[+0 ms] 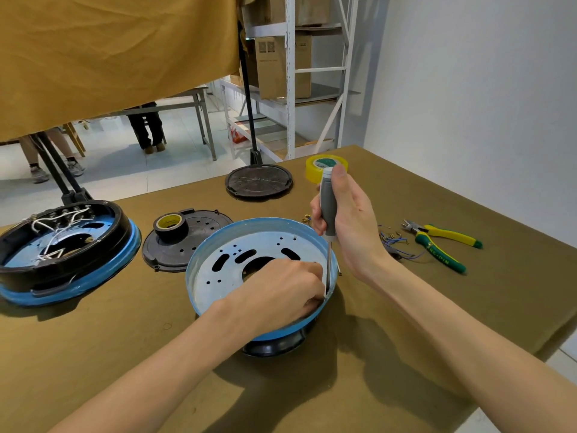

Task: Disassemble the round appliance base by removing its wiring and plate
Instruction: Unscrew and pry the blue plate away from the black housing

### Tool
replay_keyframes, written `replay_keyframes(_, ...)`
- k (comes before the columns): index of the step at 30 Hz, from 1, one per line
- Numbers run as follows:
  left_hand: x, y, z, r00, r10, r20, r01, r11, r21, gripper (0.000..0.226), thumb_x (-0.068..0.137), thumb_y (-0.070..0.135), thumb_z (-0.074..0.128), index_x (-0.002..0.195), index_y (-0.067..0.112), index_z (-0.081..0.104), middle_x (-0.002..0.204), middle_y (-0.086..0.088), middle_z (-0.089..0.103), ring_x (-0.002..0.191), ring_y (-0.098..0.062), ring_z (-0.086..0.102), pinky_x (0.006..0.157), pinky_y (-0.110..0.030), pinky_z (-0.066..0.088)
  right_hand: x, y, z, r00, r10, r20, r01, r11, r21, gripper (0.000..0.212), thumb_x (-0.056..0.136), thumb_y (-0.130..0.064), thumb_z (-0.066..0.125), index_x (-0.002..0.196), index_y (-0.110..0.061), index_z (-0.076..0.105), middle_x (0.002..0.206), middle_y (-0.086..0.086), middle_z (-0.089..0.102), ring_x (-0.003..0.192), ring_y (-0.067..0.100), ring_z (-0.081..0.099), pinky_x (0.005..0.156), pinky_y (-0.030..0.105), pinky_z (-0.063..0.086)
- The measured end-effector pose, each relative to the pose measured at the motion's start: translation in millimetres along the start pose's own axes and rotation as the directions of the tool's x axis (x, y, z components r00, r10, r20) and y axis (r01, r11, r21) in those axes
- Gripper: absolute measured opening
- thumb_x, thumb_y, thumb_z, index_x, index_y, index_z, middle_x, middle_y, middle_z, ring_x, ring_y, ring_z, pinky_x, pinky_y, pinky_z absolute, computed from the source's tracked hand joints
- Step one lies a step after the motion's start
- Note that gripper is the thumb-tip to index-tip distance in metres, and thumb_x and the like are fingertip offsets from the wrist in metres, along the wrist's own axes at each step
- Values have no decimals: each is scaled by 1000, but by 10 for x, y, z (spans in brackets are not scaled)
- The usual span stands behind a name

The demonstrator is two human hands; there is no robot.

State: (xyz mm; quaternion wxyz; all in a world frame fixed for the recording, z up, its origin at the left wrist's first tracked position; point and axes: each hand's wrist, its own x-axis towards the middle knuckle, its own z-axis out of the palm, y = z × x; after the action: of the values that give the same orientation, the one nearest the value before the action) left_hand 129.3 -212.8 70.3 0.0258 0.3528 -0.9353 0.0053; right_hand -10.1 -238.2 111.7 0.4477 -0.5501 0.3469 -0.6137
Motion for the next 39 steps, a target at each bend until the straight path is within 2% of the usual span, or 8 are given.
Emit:
replay_keyframes(4, 1, -3, 22, 999, 25, -23, -24, 1000, 13, 20, 102, 23, 54, 106, 17, 73, 104, 1, 60, 87, -23, 60, 76, -43, 54, -4, 18, -23, 1000, -23, -14, 23, 1000, 2, 50, 94, -57, 42, 95, -8, 51, 66, 3, 57, 52, 15, 49, 51, 29, 44)
replay_keyframes(11, -2, -33, 55, 998, 3, -55, -7, 997, -70, 11, 100, 28, 60, 103, 21, 67, 101, 6, 57, 82, -18, 60, 73, -41, 56, -2, 89, -50, 984, -167, -55, 163, 983, -80, 39, 106, -47, 35, 88, -15, 47, 61, 2, 52, 47, 16, 45, 44, 26, 40)
replay_keyframes(19, 125, -246, -32, 970, -80, 228, 175, 884, -433, 7, 96, 35, 70, 99, 29, 69, 93, 6, 60, 80, -8, 56, 73, -27, 49, -30, 107, 52, 968, -249, 21, 250, 965, -85, 46, 98, -60, 39, 87, -16, 47, 60, 1, 50, 47, 14, 45, 44, 23, 40)
replay_keyframes(22, 175, -232, -20, 966, -70, 251, 167, 906, -390, 13, 99, 35, 66, 105, 25, 71, 97, 10, 59, 86, -5, 56, 76, -23, 48, -23, 111, 15, 970, -243, 5, 242, 967, -76, 45, 97, -62, 39, 87, -19, 48, 60, 0, 51, 47, 14, 46, 43, 22, 41)
replay_keyframes(27, 169, -183, 31, 964, -102, 245, 137, 982, -130, 26, 104, 42, 52, 115, 21, 62, 104, 4, 51, 91, -14, 48, 81, -32, 42, -13, 91, -31, 975, -224, 2, 224, 973, -60, 50, 95, -64, 40, 89, -15, 48, 60, 0, 53, 48, 15, 48, 43, 22, 43)
replay_keyframes(31, 115, -114, 112, 987, -100, 123, 103, 994, -22, 27, 106, 42, 47, 110, 17, 58, 98, 3, 49, 85, -15, 49, 76, -32, 41, -45, 102, -30, 971, -238, 18, 238, 969, -59, 49, 97, -59, 39, 91, -11, 47, 61, -1, 54, 48, 13, 49, 44, 22, 43)
replay_keyframes(36, 67, -162, 116, 983, -116, 141, 151, 950, -273, 18, 103, 39, 57, 113, 27, 65, 100, 17, 49, 89, -5, 55, 82, -26, 52, -43, 84, -19, 972, -234, -1, 233, 968, -93, 43, 99, -53, 36, 91, -13, 48, 62, 3, 54, 49, 15, 49, 44, 24, 43)
replay_keyframes(39, 59, -182, 95, 990, -115, 84, 135, 950, -282, 16, 99, 40, 63, 109, 29, 68, 101, 17, 54, 87, -5, 58, 80, -27, 55, -42, 85, -18, 973, -230, 0, 229, 968, -100, 45, 100, -52, 36, 91, -9, 48, 62, 2, 54, 49, 15, 49, 44, 24, 43)
